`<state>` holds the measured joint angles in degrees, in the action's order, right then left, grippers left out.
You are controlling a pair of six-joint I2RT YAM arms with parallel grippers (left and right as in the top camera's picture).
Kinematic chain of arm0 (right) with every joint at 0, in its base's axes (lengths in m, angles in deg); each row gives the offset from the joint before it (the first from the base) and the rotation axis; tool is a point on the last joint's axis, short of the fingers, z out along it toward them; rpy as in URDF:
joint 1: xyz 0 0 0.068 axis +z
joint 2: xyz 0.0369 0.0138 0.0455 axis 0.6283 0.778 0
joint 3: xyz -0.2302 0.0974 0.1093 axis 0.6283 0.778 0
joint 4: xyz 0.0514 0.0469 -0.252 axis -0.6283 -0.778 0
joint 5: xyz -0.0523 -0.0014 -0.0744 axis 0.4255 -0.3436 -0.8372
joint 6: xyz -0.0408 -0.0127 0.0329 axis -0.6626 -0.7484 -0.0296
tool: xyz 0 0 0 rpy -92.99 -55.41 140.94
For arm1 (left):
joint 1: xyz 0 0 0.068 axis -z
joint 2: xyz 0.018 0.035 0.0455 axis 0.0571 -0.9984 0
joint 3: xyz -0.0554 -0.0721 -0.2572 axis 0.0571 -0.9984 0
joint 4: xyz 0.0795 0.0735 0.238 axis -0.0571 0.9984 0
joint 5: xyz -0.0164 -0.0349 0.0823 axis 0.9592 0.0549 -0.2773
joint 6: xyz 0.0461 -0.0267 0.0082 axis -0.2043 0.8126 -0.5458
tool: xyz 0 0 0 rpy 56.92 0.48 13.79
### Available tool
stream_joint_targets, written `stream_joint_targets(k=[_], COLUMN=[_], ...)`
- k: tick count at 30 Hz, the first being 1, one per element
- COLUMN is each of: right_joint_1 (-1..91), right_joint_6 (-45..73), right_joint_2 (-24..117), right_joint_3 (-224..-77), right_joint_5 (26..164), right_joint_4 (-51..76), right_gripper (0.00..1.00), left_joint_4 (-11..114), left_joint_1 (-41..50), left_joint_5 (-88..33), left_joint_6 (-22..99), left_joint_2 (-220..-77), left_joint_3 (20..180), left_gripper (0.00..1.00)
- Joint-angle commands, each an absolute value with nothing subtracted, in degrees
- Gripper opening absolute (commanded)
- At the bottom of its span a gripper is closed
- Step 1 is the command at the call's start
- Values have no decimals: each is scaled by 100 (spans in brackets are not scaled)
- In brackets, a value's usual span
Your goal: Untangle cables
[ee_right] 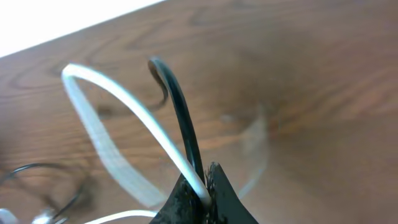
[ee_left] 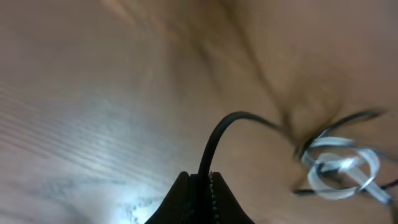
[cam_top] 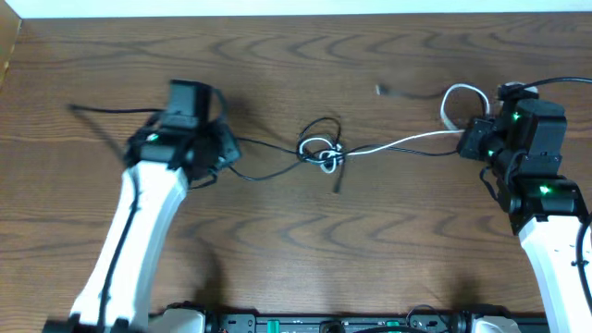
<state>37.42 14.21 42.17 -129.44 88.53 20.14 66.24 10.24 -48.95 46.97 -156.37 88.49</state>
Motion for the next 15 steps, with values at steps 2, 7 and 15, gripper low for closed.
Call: stream_joint_targets(k=[2, 7, 15], right_joint_1=[3686, 3664, 3189], right_joint_6=[1590, 1594, 1891], right_joint_2=[4285, 4372, 4403], right_joint_3=[-13033, -13033, -13031], right_joint_5=[7910, 7519, 6295], right_joint_4=[1819, 1572, 1094], right_gripper=[1, 1, 1], left_joint_4=[6427, 6042, 5452], left_joint_1=[831, 831, 831], left_joint_5=[-5052, -5102, -6353], left_joint_6=[4752, 4973, 5248], left_joint_2=[-15081, -14909, -14865], left_joint_3=[8961, 8961, 8961], left_gripper=[7, 8, 7])
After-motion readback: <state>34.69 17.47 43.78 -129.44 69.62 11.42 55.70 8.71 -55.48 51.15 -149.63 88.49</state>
